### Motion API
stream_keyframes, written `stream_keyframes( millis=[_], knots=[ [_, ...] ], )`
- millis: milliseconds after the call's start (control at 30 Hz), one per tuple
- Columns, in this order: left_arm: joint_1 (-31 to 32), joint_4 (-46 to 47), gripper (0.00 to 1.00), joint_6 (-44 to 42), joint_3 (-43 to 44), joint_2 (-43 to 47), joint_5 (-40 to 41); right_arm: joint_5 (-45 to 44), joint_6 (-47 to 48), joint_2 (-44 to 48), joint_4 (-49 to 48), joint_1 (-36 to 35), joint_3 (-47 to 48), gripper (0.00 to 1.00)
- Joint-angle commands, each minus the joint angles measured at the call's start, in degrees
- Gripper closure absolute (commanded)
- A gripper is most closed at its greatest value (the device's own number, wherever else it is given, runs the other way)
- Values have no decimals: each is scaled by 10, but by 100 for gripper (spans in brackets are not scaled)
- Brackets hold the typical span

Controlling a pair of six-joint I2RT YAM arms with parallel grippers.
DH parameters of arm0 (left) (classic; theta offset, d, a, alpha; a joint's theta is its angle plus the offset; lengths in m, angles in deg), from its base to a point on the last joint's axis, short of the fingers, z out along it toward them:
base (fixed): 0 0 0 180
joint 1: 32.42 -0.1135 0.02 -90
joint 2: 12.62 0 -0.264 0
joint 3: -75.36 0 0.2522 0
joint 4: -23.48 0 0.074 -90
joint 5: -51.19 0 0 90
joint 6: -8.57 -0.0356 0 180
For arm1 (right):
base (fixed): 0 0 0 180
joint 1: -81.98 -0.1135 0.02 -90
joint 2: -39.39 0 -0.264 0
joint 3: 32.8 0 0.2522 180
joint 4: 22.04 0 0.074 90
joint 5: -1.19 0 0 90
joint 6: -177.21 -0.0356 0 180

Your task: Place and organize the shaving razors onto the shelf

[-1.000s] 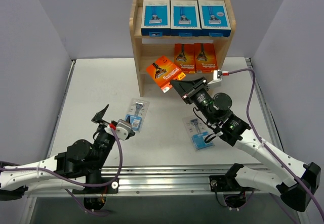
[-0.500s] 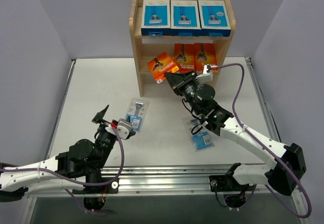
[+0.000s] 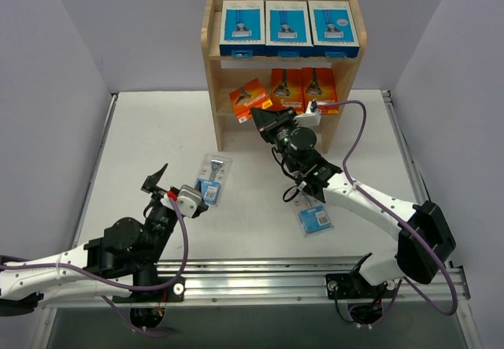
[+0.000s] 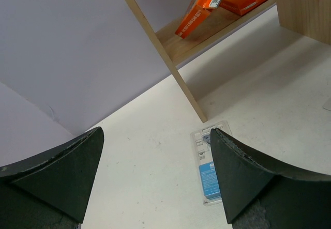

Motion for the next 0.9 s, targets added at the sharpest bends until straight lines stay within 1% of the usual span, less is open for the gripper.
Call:
stream_keyframes(
  millis=[0, 400, 500, 767, 867],
  knots=[
    [-2, 4, 7, 16, 1, 9, -10, -30, -23, -25, -72, 6, 40, 100],
    [-2, 0, 7, 22, 0, 7, -16, -105, -81, -76, -98, 1, 27, 100],
    [-2, -1, 7, 23, -1, 5, -18, -145, -128, -85, -107, -9, 11, 100],
    [-2, -1, 7, 23, -2, -2, -15, -203, -166, -130, -100, -38, 23, 100],
    [-2, -1, 7, 23, -2, -4, -14, -231, -180, -140, -83, -51, 29, 100]
  ],
)
